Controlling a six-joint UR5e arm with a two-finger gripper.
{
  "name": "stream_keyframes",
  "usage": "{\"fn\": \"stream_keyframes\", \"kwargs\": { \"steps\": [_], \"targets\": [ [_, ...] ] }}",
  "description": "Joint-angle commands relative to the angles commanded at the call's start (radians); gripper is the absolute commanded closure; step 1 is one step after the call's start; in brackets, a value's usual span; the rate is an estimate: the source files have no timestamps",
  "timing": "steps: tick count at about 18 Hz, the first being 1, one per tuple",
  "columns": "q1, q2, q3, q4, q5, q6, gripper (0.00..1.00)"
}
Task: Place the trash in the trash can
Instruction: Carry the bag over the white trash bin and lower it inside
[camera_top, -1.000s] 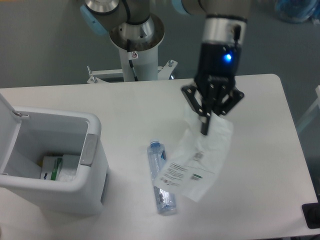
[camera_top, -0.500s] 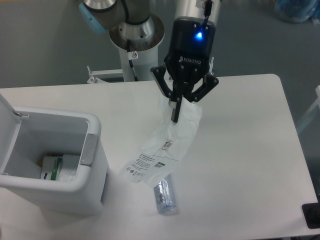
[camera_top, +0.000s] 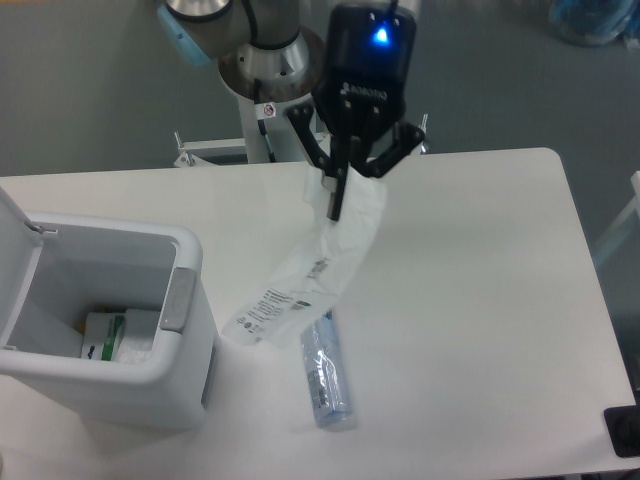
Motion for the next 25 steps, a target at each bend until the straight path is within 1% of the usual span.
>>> {"fn": "stream_keyframes", "kwargs": {
  "steps": [3, 5, 7, 8, 11, 13, 15, 19, 23, 25],
  "targets": [
    [-0.057, 0.011, -0.014, 0.002, 0.005, 0.057, 0.90],
    [-0.094, 0.008, -0.029, 0.002, 0.006, 0.098, 0.90],
    [-0.115, 0.002, -0.029, 0.003, 0.008, 0.138, 0.90],
    [-0.121, 0.000, -0.035, 0.000, 0.009, 0.175, 0.90],
    [-0.143, 0.003, -0.098, -0.002, 0.015, 0.354, 0.91],
    [-0.153, -0.006, -0.103, 0.002, 0.015, 0.428, 0.91],
    [-0.184, -0.031, -0.085, 0.002, 0.015, 0.445, 0.91],
    [-0.219, -0.050, -0.045, 0.000, 0.015, 0.441, 0.90],
    [-0.270, -0.090, -0.041, 0.003, 0.015, 0.439, 0.90],
    [-0.288, -0.116, -0.028, 0.003, 0.015, 0.438, 0.90]
  ]
}}
